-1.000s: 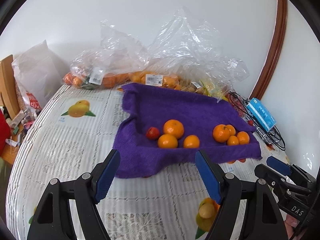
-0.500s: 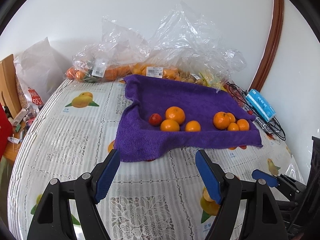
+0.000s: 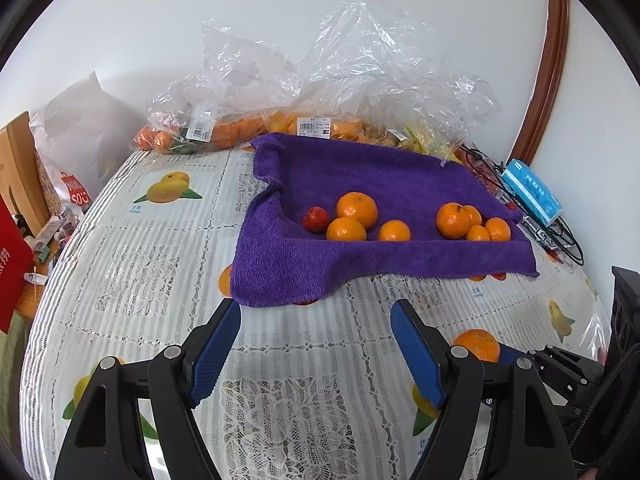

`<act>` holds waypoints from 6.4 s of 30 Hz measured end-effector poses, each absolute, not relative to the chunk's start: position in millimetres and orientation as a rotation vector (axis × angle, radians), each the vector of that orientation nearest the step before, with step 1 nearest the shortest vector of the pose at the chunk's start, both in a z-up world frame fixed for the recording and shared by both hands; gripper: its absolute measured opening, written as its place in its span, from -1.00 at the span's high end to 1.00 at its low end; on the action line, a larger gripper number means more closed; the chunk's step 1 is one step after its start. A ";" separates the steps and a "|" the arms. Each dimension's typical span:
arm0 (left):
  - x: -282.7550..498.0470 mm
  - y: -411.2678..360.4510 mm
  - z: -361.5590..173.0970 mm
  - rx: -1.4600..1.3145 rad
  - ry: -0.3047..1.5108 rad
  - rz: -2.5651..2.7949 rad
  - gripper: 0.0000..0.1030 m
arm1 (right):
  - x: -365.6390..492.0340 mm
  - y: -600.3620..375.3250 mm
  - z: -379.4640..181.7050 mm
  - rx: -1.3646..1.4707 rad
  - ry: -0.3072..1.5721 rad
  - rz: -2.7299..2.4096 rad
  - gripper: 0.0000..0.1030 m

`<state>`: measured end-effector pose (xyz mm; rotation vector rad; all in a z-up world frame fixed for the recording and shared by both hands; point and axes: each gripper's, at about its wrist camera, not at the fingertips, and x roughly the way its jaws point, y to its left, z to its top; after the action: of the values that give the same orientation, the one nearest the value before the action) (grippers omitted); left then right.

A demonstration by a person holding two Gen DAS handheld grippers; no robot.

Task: Organize fruits
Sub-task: 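Grasp a large orange on the tablecloth with the right tool, then grasp the small brownish round fruit with the left tool while the right tool holds its orange, then lift both held fruits and carry them over the purple towel, then lower the small fruit onto an orange with the left tool while the right tool lowers its orange, then open the left tool to release the small fruit while the right tool releases its orange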

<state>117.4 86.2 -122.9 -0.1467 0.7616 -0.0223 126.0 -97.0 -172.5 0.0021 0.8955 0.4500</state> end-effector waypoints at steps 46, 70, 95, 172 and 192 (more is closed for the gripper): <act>112.4 5.9 -164.6 -0.054 0.880 -0.217 0.52 | 128.7 -188.6 -176.6 0.031 0.881 0.272 -0.03; 112.2 1.9 -164.6 -0.048 0.879 -0.223 0.54 | 133.6 -178.5 -178.3 -0.052 0.892 0.224 -0.02; 110.5 28.5 -139.8 -0.142 0.813 -0.214 0.54 | 122.6 -181.6 -150.7 -0.009 0.830 0.249 0.15; 253.4 80.0 -116.0 -0.260 0.723 -0.025 0.53 | 279.7 -173.5 -116.2 0.073 0.734 0.223 0.15; 258.2 63.2 -130.9 -0.273 0.765 -0.111 0.53 | 285.2 -162.1 -135.4 -0.007 0.790 0.200 0.15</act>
<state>258.1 63.2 -130.9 -0.2729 0.7646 -0.1110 285.2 -162.1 -135.4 -0.0073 0.7897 0.1996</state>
